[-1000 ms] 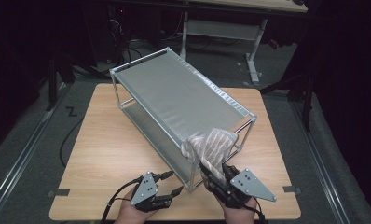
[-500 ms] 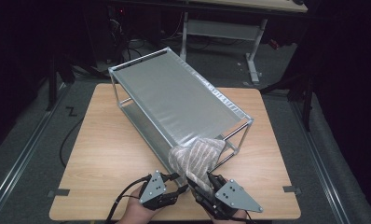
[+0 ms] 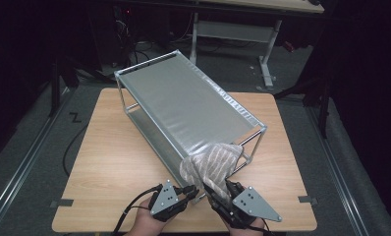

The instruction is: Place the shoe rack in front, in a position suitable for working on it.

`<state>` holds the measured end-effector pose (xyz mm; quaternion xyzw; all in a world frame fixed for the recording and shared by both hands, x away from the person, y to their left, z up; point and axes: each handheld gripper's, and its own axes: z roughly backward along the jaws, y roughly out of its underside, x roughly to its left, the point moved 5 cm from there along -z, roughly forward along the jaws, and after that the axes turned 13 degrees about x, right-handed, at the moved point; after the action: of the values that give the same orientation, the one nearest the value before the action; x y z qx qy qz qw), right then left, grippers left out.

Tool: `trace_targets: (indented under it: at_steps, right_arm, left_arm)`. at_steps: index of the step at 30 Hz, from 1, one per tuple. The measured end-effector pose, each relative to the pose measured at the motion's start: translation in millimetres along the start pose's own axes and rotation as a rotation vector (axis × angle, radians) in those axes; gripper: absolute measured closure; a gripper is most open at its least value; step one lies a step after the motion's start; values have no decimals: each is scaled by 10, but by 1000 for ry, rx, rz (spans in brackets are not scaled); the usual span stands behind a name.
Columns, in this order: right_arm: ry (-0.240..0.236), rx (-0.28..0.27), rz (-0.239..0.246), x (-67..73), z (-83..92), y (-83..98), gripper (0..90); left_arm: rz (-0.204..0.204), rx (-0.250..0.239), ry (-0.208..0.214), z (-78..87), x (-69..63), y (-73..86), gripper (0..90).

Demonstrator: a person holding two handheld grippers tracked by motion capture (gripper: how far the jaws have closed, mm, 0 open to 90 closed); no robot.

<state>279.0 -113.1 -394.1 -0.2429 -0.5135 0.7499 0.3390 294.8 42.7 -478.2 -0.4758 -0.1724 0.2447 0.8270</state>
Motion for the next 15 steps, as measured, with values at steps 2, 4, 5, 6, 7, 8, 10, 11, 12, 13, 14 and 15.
trace_targets:
  at_steps: [2,4,5,6,7,8,10,11,12,13,14,15]
  right_arm:
    - [7,0,-3,-32,-3,-3,615]
    - [21,-3,-7,-74,-9,-7,613]
    - [30,-5,-7,-98,-14,-8,612]
    - [42,-6,-7,-127,-18,-7,610]
    - [53,-7,-12,-170,-21,-4,609]
    - [56,-6,-18,-196,-22,-2,606]
    - [70,-9,-29,-281,-23,3,604]
    - [76,-10,-34,-311,-21,2,605]
    - [92,-10,-40,-357,-20,5,605]
    - [104,-10,-56,-414,-15,6,605]
    - [111,-11,-62,-455,-12,8,605]
    - [124,-11,-77,-520,-5,11,605]
  left_arm:
    - [-6,-1,0,29,-1,17,790]
    - [-7,0,5,60,-2,35,790]
    - [-7,-3,7,75,-1,46,790]
    - [-8,-5,8,95,1,59,790]
    - [-3,-7,12,104,-2,66,790]
    - [-1,-9,13,115,-3,74,790]
    - [0,-11,12,132,-4,85,790]
    - [-1,-12,11,140,-5,91,790]
    - [-2,-14,11,150,-6,97,791]
    - [0,-13,11,156,-8,101,790]
    - [-2,-11,11,169,-9,107,790]
    - [-2,-11,10,177,-9,112,790]
